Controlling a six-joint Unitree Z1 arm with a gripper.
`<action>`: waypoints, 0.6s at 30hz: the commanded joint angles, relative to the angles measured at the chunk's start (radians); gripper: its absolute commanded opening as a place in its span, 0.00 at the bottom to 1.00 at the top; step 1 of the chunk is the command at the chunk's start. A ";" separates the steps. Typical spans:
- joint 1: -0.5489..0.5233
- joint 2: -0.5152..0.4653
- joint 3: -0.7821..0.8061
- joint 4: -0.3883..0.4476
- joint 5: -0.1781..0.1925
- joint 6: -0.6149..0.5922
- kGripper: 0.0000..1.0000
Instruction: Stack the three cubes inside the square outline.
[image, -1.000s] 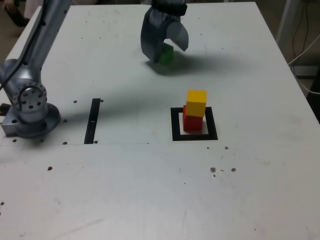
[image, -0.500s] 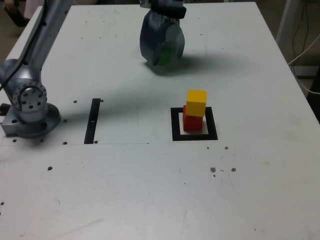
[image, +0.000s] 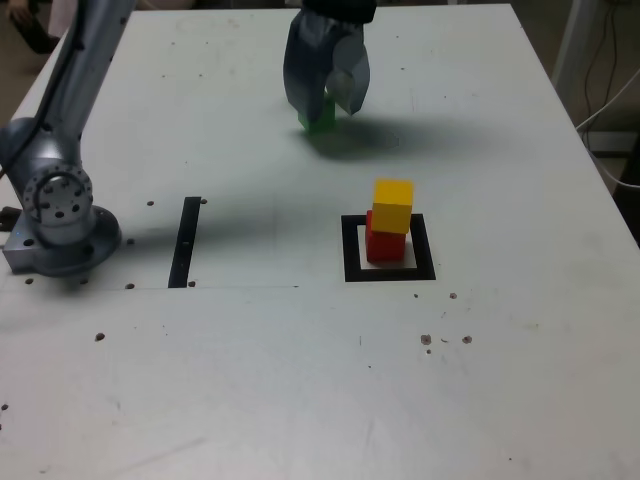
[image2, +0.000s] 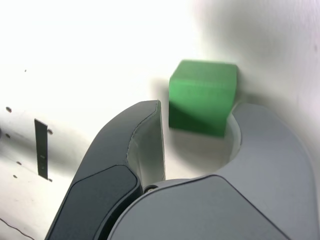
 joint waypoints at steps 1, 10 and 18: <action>-0.009 -0.019 0.006 0.003 -0.002 0.001 0.26; -0.025 -0.041 0.015 0.003 0.018 0.013 0.44; -0.024 -0.046 0.017 0.002 0.062 0.029 0.99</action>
